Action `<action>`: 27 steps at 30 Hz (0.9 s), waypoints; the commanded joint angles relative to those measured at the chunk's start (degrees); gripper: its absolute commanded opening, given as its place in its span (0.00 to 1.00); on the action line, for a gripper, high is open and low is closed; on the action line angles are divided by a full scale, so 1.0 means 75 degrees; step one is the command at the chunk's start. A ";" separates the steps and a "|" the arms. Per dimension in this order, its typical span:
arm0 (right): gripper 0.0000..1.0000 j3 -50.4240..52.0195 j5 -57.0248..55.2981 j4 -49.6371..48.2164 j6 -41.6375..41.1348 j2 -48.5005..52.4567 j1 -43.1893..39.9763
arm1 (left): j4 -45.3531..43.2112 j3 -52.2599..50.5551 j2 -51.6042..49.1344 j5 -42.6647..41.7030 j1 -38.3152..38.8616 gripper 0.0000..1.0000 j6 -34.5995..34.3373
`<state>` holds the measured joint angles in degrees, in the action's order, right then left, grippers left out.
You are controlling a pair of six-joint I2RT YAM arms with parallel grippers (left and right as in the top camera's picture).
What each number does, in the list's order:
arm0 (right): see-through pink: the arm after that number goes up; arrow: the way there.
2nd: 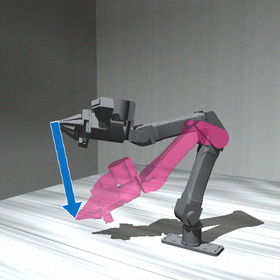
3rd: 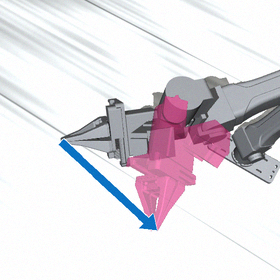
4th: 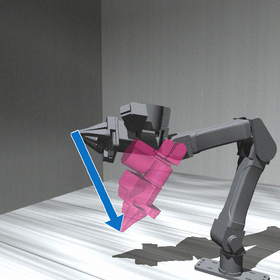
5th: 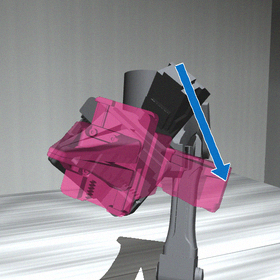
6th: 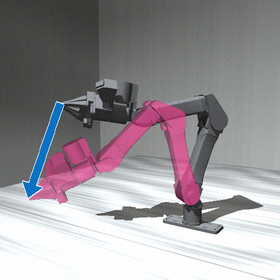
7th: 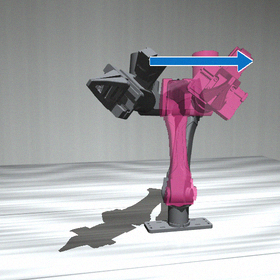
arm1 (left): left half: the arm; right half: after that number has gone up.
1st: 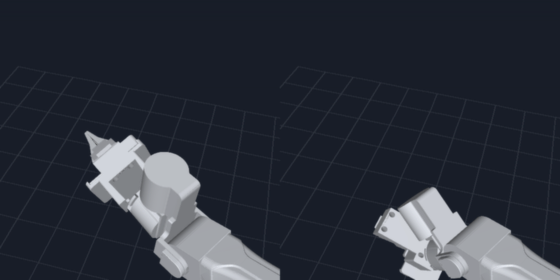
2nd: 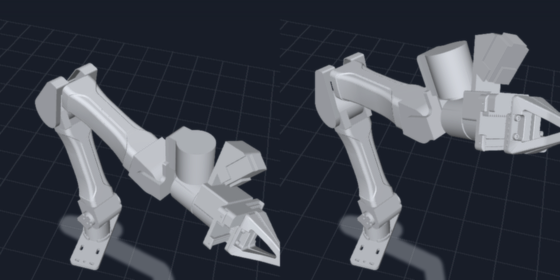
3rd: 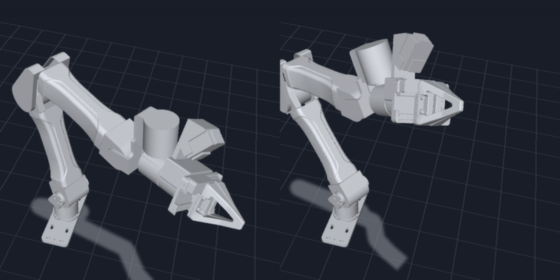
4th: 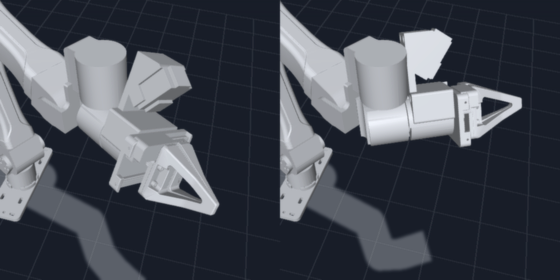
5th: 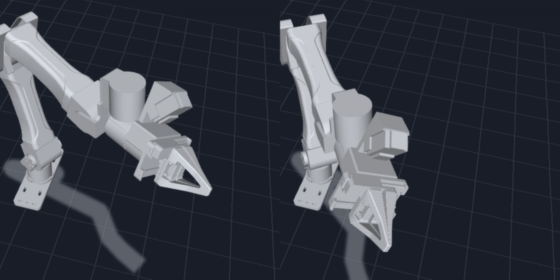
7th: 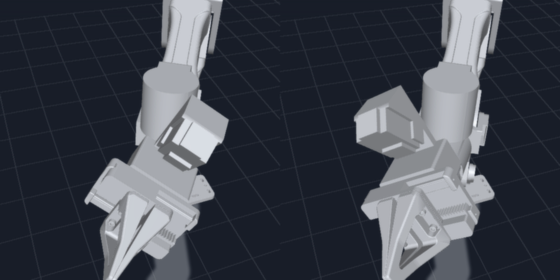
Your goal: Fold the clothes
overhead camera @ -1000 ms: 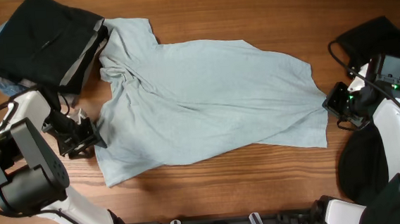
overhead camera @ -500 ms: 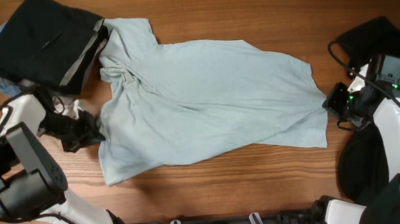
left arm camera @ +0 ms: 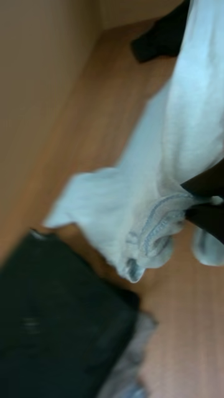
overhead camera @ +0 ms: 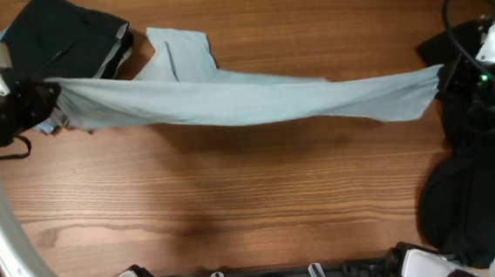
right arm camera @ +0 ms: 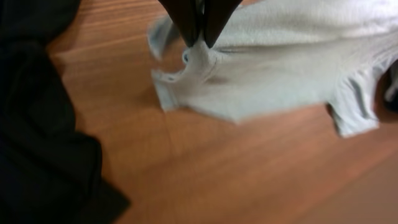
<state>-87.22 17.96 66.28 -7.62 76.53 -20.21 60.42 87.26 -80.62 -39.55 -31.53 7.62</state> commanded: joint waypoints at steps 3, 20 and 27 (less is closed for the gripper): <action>0.04 -0.0682 -0.0009 0.0102 -0.0026 -0.0673 -0.0017 | -0.0810 0.0169 0.1352 0.0557 -0.0020 0.04 -0.0737; 0.04 -0.1728 -0.0933 0.0533 -0.0807 -0.1201 -0.0017 | -0.1198 0.0367 0.2751 0.2142 -0.0370 0.04 -0.1792; 0.04 -0.1818 -0.0845 0.0606 -0.0781 -0.1309 -0.0017 | -0.0845 0.0466 0.2527 0.1775 -0.0356 0.04 -0.1883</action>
<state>-99.81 12.36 70.78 -12.80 65.60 -20.21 53.78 89.65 -59.35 -24.64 -33.82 -5.21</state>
